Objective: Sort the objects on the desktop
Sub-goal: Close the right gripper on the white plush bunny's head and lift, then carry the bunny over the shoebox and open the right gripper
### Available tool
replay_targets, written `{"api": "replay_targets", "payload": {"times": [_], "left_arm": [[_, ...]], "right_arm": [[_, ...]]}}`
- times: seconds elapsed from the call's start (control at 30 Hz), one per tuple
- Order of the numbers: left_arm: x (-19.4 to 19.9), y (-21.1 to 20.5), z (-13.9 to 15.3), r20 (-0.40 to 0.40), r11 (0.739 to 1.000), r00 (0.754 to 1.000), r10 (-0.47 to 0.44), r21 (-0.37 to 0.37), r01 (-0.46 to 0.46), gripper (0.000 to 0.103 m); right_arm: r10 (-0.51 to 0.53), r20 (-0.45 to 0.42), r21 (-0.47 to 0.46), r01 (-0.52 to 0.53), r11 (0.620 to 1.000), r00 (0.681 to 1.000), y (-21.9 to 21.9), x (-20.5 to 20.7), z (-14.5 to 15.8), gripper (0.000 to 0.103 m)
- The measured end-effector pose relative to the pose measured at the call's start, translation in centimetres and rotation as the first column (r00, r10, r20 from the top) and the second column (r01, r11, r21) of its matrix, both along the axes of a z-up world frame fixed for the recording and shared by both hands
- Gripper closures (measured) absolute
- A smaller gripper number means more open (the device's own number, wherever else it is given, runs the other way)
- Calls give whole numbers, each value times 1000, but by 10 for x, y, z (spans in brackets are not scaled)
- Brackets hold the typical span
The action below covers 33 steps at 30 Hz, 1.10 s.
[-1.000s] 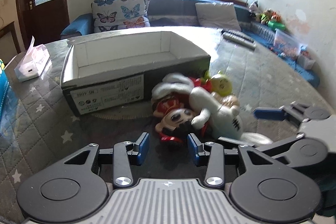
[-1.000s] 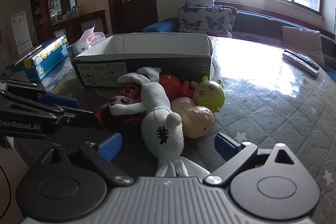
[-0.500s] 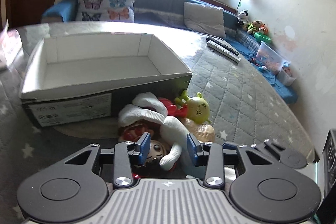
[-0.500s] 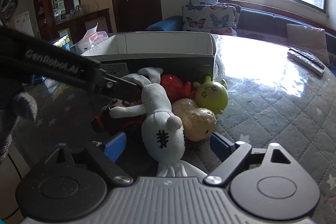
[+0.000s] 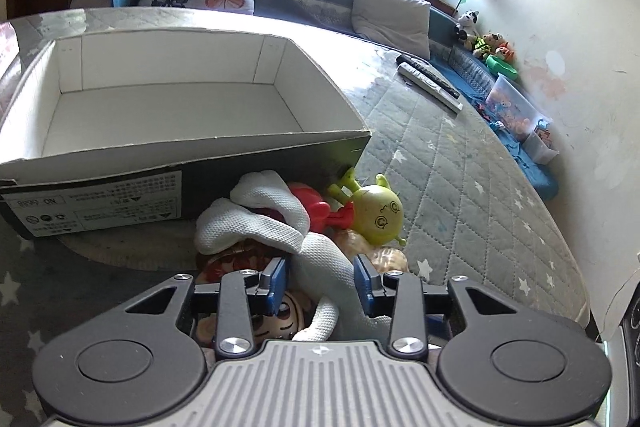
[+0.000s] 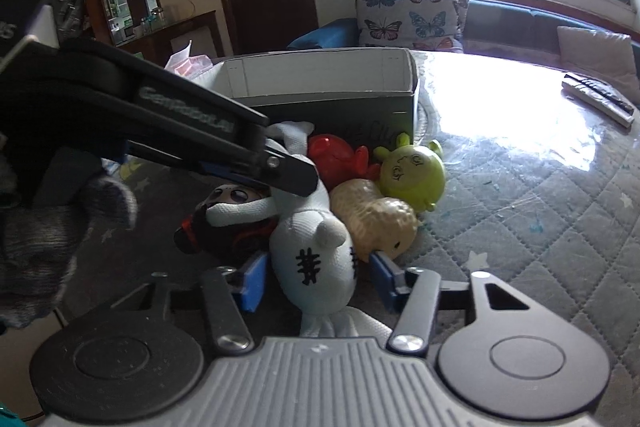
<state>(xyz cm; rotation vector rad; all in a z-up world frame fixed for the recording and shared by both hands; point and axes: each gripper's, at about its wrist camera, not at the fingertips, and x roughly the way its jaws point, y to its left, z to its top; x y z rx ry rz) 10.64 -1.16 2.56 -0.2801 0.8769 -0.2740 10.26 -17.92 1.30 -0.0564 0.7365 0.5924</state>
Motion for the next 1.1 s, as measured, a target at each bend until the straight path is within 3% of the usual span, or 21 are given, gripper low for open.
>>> {"api": "replay_targets", "payload": {"times": [0.23,0.53,0.8,1.1], "left_arm": [[-5,2,3,26,1000,1000,-4,-17,4,73],[-12,19,50,171,999,984,40,-21,-36,74],[25,59,74,216,986,962,166,-57,-157,74],[90,115,66,155,947,940,303,-159,-279,75]], "right_arm": [[8,22,-17,-7,1000,1000,1,-7,7,61],[73,145,-38,-68,997,987,17,0,45,61],[200,219,-118,-177,977,955,66,53,76,61],[298,206,-227,-250,941,932,128,117,81,61]]}}
